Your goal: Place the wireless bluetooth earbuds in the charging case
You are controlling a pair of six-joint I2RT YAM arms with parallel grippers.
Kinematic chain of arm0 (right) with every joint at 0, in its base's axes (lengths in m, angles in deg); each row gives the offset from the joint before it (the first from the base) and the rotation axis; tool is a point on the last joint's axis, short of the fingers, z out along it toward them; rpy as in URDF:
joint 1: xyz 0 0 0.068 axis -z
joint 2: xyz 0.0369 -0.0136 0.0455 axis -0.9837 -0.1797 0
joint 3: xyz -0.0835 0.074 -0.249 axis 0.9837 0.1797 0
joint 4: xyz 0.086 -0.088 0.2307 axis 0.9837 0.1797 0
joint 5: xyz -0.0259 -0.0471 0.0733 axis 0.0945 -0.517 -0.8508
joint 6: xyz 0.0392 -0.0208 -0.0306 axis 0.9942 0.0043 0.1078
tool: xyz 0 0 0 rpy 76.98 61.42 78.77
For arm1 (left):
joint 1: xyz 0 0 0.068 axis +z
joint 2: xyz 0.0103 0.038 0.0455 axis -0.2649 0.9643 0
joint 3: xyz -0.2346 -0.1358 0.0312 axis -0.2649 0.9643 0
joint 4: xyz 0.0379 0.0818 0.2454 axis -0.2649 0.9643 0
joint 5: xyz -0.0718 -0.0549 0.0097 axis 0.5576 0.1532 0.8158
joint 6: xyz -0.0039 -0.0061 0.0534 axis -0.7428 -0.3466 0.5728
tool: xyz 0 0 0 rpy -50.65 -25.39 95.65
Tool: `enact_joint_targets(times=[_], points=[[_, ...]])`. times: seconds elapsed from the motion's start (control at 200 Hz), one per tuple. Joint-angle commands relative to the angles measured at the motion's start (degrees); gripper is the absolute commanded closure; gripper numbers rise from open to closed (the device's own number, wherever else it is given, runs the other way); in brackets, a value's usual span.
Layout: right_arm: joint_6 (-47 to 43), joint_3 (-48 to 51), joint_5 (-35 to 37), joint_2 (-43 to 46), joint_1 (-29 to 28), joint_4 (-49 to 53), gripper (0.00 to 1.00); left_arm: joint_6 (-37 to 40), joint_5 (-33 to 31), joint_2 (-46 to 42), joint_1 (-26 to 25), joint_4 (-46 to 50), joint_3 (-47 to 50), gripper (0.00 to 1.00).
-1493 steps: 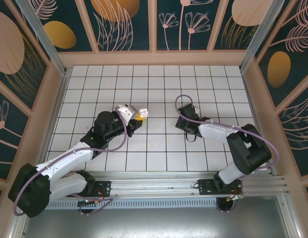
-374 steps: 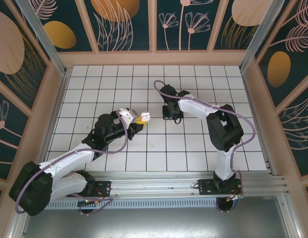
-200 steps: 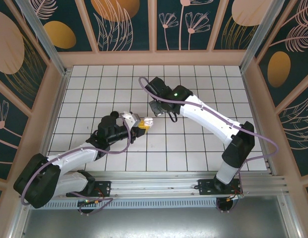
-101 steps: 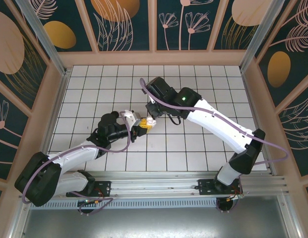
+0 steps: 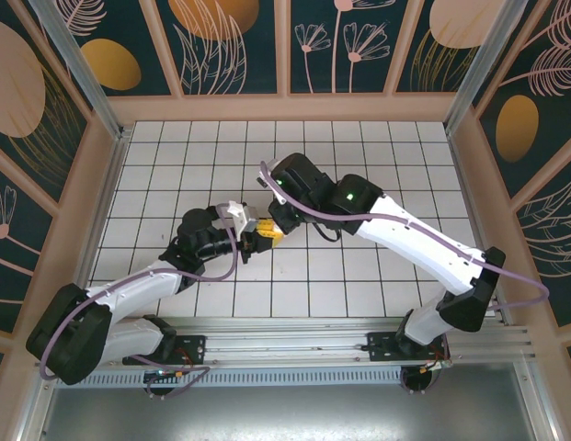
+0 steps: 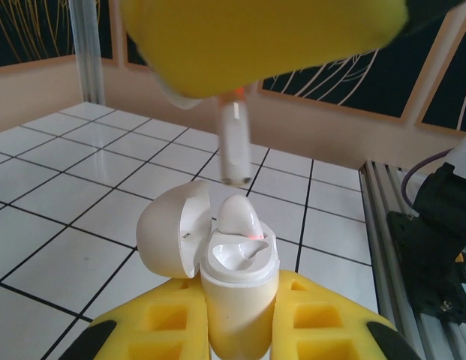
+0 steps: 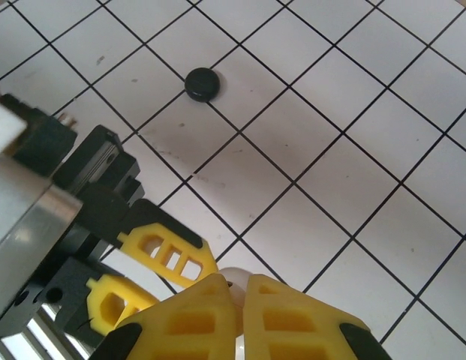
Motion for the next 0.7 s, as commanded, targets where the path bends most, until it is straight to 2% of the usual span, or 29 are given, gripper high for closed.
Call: enact_joint_targets(times=[0.0, 0.28, 0.691], points=[[-1.2, 1.4, 0.6, 2.3, -1.2, -1.4, 0.93, -2.2, 2.6, -1.4, 0.5, -4.2, -1.2, 1.0], [-1.9, 3.5, 4.2, 3.0, -3.3, -1.1, 0.93, -4.0, 3.3, -2.4, 0.7, -5.1, -1.3, 1.0], [-2.9, 4.5, 7.6, 4.2, -3.4, -0.8, 0.94, -4.7, 4.4, -2.7, 0.7, -4.5, -1.5, 1.0]])
